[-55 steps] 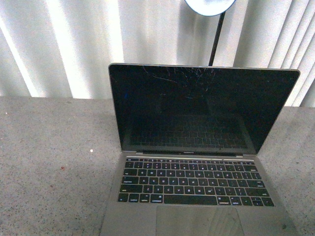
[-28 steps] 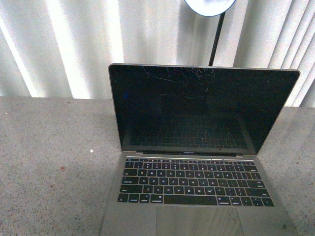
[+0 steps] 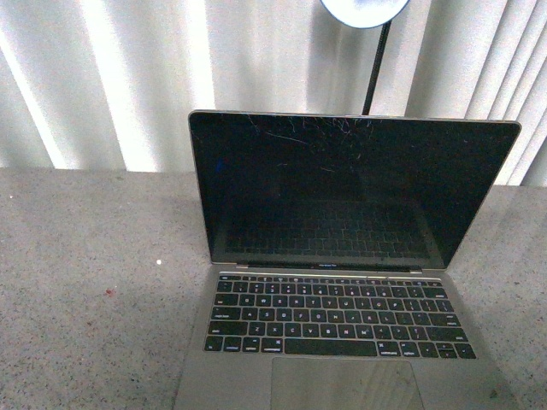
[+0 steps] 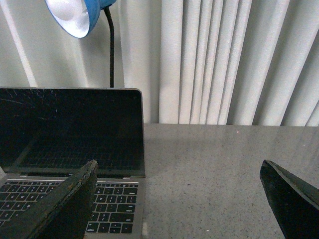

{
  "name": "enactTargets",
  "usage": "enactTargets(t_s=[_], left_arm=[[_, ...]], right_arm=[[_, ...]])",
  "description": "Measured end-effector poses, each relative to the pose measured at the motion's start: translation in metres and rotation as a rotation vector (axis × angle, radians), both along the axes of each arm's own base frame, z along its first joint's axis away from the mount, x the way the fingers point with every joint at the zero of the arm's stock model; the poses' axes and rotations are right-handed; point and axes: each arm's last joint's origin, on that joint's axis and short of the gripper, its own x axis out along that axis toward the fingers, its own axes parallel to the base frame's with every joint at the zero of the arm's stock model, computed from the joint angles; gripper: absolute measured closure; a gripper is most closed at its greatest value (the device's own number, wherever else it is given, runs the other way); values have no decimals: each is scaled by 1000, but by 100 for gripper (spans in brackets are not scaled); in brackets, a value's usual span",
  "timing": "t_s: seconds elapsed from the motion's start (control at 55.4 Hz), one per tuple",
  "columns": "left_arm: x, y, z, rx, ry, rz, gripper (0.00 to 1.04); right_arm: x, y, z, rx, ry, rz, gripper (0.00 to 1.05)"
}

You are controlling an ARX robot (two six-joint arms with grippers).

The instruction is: Close laptop

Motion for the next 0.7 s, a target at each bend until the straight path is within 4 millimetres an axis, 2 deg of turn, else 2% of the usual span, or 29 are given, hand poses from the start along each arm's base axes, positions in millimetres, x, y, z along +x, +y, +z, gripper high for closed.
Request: enactTargets(t_s=[0.108, 0.217, 0.307, 0.379, 0.433, 0.56, 0.704], left_arm=[[0, 0, 0, 0, 0, 0, 7], [0, 0, 0, 0, 0, 2, 7], [0, 0, 0, 0, 3, 0, 7], [2, 0, -4, -12, 222, 201, 7], [8, 2, -9, 6, 334, 330, 7], [21, 3, -8, -22, 335, 305, 7], [51, 5, 11, -44, 259, 219, 7]], right_arm=[[0, 0, 0, 0, 2, -5, 7], [3, 0, -4, -70, 105, -185, 7], [8, 0, -3, -92, 111, -202, 7], [12, 1, 2, -105, 90, -194, 7], [16, 3, 9, -110, 60, -169, 7], [28, 0, 18, -139, 23, -117, 7], [50, -16, 35, -176, -16, -95, 7]])
